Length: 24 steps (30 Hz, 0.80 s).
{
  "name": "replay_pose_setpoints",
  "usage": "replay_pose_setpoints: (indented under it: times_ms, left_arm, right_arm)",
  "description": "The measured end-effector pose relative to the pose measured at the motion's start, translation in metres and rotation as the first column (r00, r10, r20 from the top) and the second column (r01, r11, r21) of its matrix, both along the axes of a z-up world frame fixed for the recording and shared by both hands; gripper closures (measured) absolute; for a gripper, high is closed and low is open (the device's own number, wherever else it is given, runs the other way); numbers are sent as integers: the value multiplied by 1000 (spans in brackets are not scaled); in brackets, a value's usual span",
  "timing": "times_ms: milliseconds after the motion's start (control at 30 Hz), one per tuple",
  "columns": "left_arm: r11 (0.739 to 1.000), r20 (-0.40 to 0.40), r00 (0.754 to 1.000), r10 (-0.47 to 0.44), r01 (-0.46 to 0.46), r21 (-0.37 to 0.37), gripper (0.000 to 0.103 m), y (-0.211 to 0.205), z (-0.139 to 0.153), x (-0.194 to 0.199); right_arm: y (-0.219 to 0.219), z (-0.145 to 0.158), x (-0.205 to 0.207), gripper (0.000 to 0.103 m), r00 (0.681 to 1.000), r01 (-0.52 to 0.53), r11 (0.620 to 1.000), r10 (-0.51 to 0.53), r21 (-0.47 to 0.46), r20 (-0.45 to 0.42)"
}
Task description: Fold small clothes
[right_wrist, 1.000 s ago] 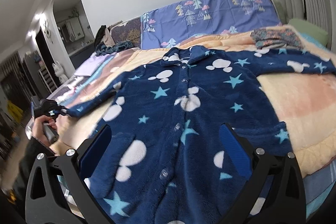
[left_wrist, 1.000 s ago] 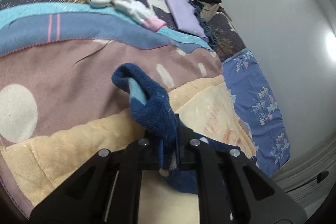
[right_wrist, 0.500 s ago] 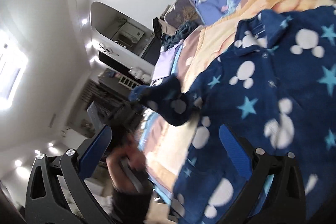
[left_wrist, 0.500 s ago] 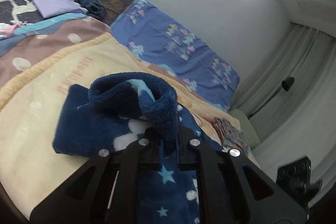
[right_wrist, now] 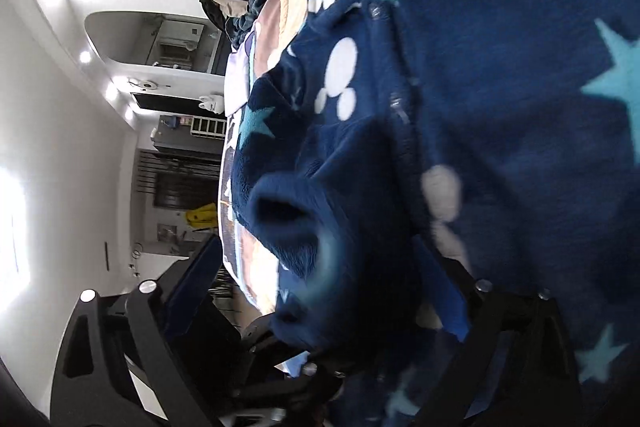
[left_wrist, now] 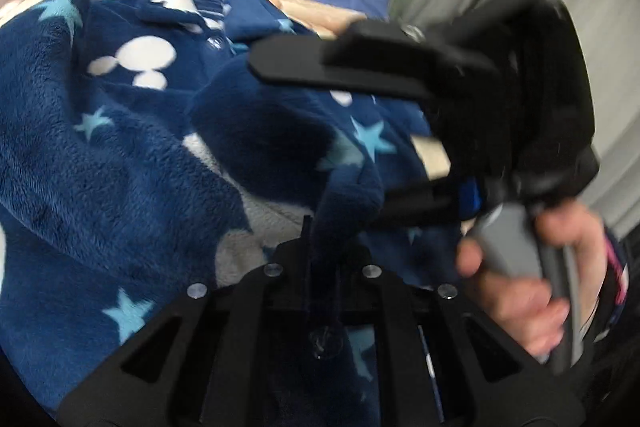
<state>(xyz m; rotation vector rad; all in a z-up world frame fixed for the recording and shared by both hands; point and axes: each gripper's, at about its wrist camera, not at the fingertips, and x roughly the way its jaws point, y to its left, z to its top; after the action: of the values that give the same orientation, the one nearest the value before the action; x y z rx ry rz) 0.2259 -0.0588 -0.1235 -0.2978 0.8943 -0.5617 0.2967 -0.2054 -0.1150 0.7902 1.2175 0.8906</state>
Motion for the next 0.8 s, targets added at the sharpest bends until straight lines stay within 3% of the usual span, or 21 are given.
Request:
replay_pose_setpoints:
  times_ms: [133,267,300,400,567,700,800]
  left_arm:
    - [1000,12,1000,-10,11,-10,94,2,-1,0]
    - [998,15,999,-45,45,-38,65,4,1,-1]
    - [997,30,997,-64,66,-37,50,1,2,-2]
    - [996,94,991,-90,89,10,26,-11,11,-7]
    - [992,149,981,-122,118,33,19,-18,12,-14]
    - [990,159,977,-140,143,-10,17,-16,16,0]
    - [986,179,970,-164,166,5,17,-17,22,10]
  right_arm:
    - [2,-6,6,22,1000,-10,999,10,-49,13]
    - [5,-8,12,27,1000,-11,997,12,-72,17]
    - [6,-8,12,27,1000,-15,996,17,-86,22]
    - [8,-4,12,27,999,-28,993,33,-118,38]
    - [6,-7,13,27,999,-24,990,29,-139,36]
    - [-14,-10,15,27,1000,0,997,1,-82,8]
    - [-27,-11,16,27,1000,2,999,-2,-54,-5]
